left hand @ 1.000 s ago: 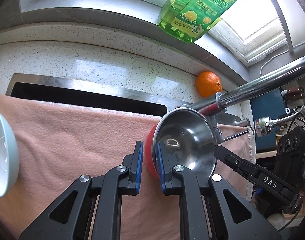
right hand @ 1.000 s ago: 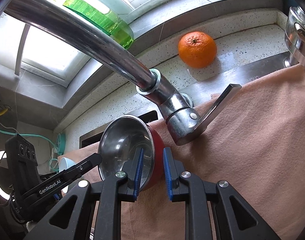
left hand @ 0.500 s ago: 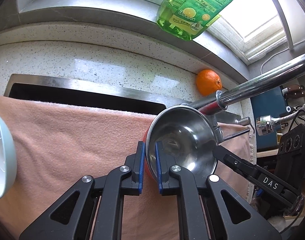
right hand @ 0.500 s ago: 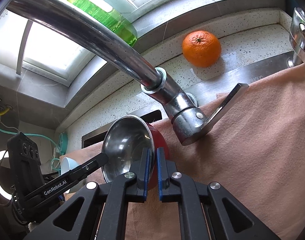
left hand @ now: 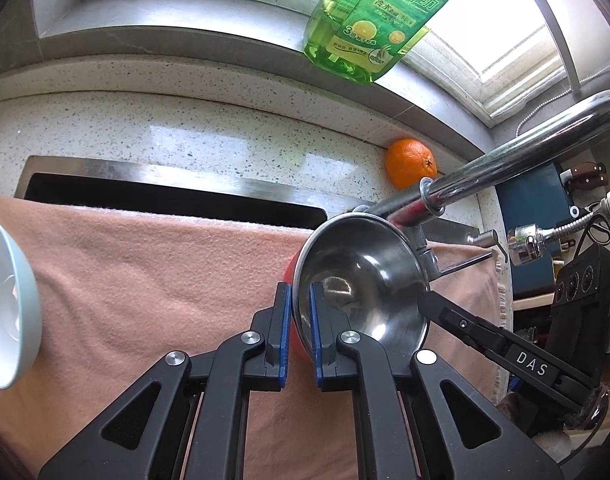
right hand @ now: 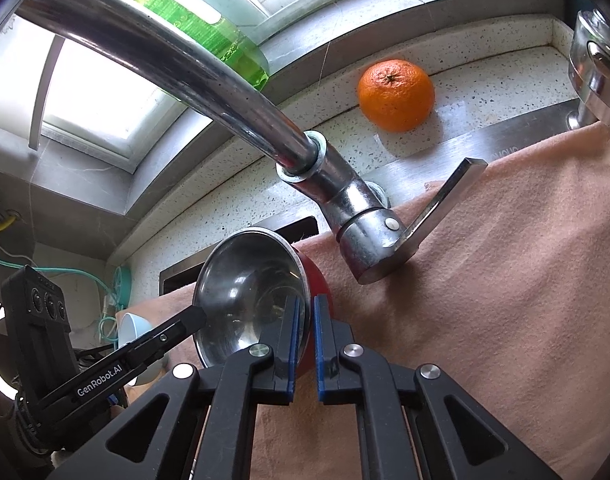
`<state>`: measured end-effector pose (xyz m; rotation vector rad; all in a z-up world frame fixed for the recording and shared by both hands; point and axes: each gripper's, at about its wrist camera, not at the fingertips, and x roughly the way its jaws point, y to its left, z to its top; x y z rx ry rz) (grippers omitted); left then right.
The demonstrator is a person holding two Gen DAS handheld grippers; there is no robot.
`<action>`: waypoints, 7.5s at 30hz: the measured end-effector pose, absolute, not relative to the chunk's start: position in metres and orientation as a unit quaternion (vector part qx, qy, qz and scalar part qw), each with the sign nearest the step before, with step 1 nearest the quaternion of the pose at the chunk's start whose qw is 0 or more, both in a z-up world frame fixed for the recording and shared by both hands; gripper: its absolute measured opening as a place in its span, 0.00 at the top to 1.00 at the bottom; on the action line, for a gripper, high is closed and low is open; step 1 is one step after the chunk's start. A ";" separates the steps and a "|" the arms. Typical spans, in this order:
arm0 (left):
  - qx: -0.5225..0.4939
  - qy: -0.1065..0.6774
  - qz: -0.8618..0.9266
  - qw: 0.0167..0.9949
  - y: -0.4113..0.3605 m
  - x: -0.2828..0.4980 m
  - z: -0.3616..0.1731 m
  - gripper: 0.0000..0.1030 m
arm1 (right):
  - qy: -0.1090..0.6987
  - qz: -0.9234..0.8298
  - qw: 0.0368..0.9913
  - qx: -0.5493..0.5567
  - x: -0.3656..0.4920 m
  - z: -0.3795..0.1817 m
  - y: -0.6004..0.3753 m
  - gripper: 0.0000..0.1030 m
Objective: Organize plates and bowls
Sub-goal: 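Lift the red-bottomed pot with both tools and carry it toward the large bowl, then lower the red-bottomed pot toward the large steel bowl with both tools, then set the red-bottomed pot down inside the large steel bowl with both tools, then open both tools and release the pot rim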
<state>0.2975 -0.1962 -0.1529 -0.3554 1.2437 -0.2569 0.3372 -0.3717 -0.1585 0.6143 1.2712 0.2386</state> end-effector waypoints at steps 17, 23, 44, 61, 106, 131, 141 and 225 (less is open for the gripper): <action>-0.167 0.564 -0.124 0.799 -0.187 0.276 -0.133 0.93 | 0.574 0.118 0.762 0.277 0.322 -0.136 -0.365 0.94; -0.167 0.558 -0.127 0.803 -0.183 0.265 -0.124 0.93 | 0.571 0.122 0.763 0.276 0.311 -0.125 -0.362 0.94; -0.178 0.534 -0.126 0.817 -0.143 0.213 -0.095 0.93 | 0.558 0.140 0.773 0.269 0.261 -0.086 -0.327 0.94; -0.197 0.522 -0.115 0.822 -0.100 0.172 -0.086 0.93 | 0.557 0.161 0.775 0.252 0.226 -0.062 -0.281 0.94; -0.260 0.478 -0.023 0.839 0.069 0.061 -0.072 0.93 | 0.578 0.266 0.749 0.186 0.164 -0.044 -0.097 0.94; -0.297 0.481 0.046 0.824 0.143 0.014 -0.099 0.93 | 0.604 0.328 0.716 0.119 0.145 -0.060 0.001 0.94; -0.290 0.507 0.050 0.810 0.147 0.013 -0.122 0.93 | 0.624 0.325 0.706 0.085 0.143 -0.082 0.018 0.94; -0.229 0.483 0.059 0.843 0.127 0.029 -0.100 0.88 | 0.563 0.337 0.753 0.045 0.145 -0.047 -0.010 0.91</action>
